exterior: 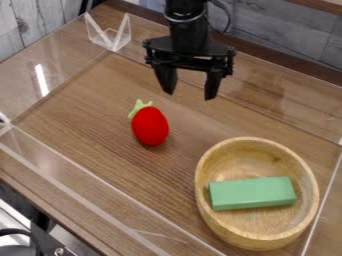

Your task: Move the red fruit to the left

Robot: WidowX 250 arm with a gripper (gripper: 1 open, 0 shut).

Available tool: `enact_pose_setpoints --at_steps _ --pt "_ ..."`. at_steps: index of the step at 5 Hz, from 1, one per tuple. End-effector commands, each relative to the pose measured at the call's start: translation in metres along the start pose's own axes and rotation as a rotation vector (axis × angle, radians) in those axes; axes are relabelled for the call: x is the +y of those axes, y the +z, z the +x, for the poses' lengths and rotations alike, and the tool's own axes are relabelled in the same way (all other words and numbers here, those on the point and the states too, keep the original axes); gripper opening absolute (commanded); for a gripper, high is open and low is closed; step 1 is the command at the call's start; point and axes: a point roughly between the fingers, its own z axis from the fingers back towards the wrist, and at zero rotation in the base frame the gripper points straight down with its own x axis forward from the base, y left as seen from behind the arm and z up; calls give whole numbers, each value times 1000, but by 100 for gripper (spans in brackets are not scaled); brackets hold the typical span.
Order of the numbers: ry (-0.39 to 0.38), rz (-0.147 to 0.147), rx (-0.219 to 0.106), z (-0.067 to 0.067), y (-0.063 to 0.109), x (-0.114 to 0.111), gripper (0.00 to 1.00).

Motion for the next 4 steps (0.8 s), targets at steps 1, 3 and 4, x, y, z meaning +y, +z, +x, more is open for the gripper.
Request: enact_pose_setpoints --at_steps 1,3,4 --pt "-5 0 -43 20 2 -4 100" --pt "-65 -3 -35 27 -20 -8 100" --pt "-122 -9 -29 24 -33 -10 100"
